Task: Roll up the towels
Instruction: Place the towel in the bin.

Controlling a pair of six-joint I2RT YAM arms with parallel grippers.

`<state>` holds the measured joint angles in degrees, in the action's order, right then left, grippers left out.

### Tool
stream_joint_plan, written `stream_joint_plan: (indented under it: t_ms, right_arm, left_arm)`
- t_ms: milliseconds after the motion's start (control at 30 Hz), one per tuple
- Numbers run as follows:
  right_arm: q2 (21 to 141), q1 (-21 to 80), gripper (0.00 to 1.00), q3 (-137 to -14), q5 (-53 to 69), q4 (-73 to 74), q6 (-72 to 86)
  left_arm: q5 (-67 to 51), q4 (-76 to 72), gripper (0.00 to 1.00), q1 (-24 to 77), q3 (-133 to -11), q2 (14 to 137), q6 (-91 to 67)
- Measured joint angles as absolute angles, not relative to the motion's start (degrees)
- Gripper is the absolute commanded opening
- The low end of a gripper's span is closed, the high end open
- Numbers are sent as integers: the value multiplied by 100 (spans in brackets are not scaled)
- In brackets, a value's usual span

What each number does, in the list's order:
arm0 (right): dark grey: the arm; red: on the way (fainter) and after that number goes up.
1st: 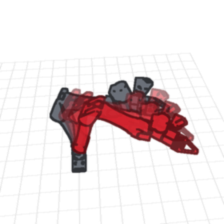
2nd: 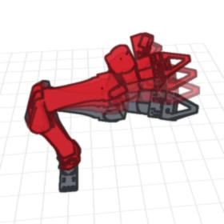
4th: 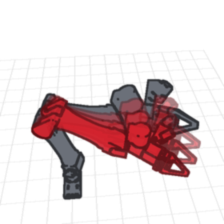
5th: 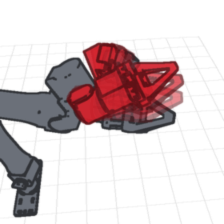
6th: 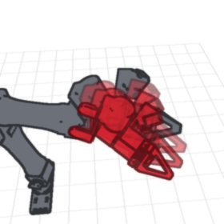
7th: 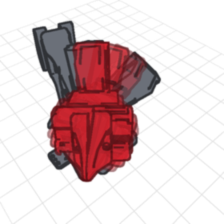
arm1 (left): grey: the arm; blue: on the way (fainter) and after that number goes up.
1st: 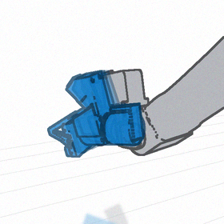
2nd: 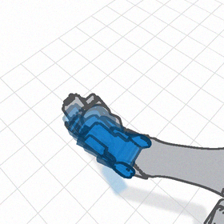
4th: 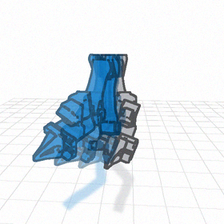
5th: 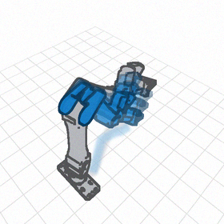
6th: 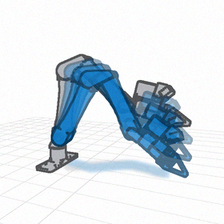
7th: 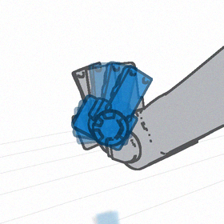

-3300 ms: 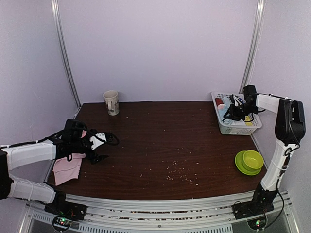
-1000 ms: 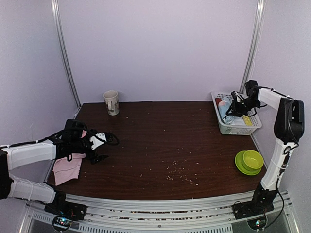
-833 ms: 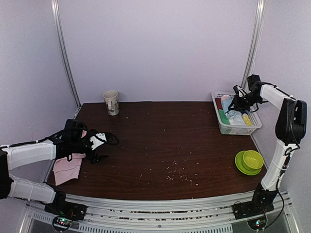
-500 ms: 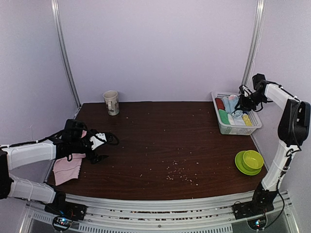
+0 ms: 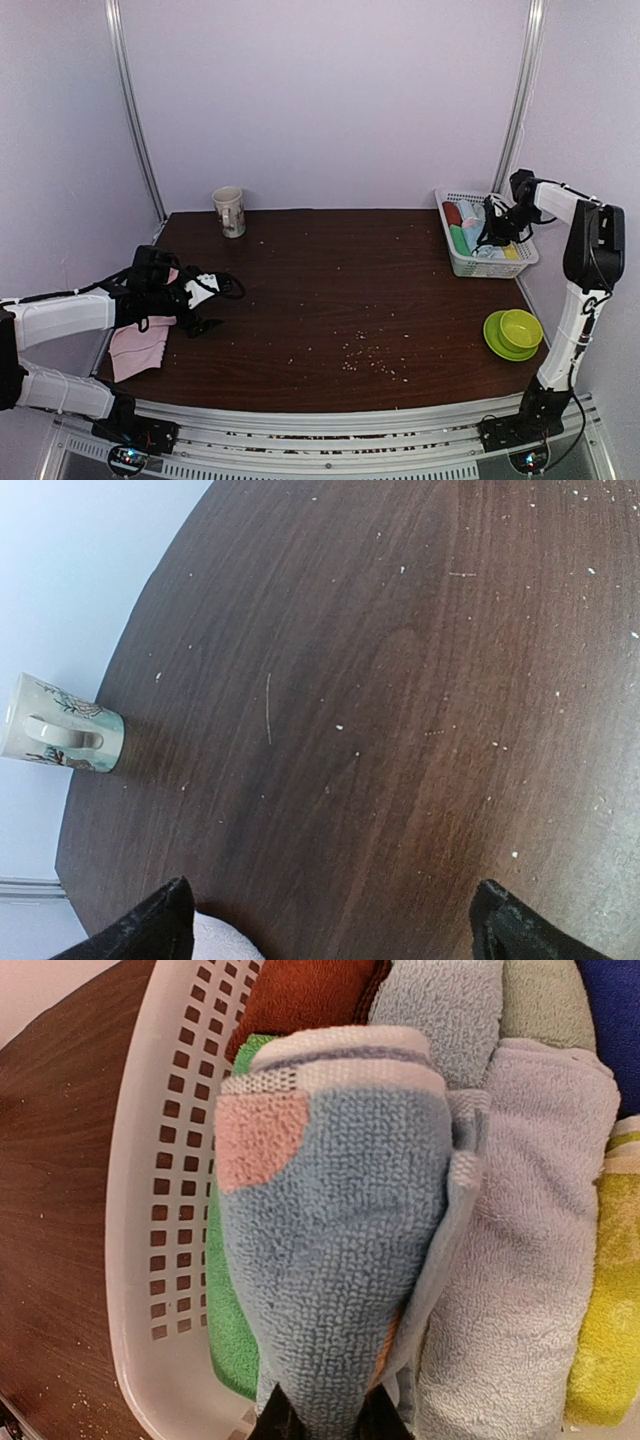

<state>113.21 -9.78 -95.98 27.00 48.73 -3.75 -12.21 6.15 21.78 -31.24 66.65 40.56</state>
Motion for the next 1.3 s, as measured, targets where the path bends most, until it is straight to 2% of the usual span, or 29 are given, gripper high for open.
stream_joint_plan:
  t_ms: [67, 233, 367, 600, 1067, 1200, 1300]
  right_arm:
    - [11426, -989, 15, -9598, 2746, 4866, -401]
    - [11579, -1107, 37, -9609, 2958, 4858, -462]
    - [11638, -1162, 47, -9616, 2886, 4856, -458]
    - [11638, -1162, 56, -9642, 2676, 4866, -456]
    - [11338, -1151, 54, -9719, 1881, 4928, -405]
    - [11290, -1151, 50, -9719, 1754, 4919, -355]
    - [11268, -1151, 42, -9723, 1745, 4899, -314]
  left_arm:
    - [-1219, 613, 98, 2178, -3124, 6665, 4056]
    - [-1221, 613, 98, 2178, -3124, 6665, 4058]
    - [-1219, 613, 98, 2178, -3124, 6665, 4058]
    - [-1221, 611, 98, 2178, -3124, 6665, 4056]
    - [-1221, 613, 98, 2178, -3124, 6665, 4056]
    - [-1223, 613, 98, 2178, -3124, 6665, 4056]
    - [-1223, 613, 98, 2178, -3124, 6665, 4056]
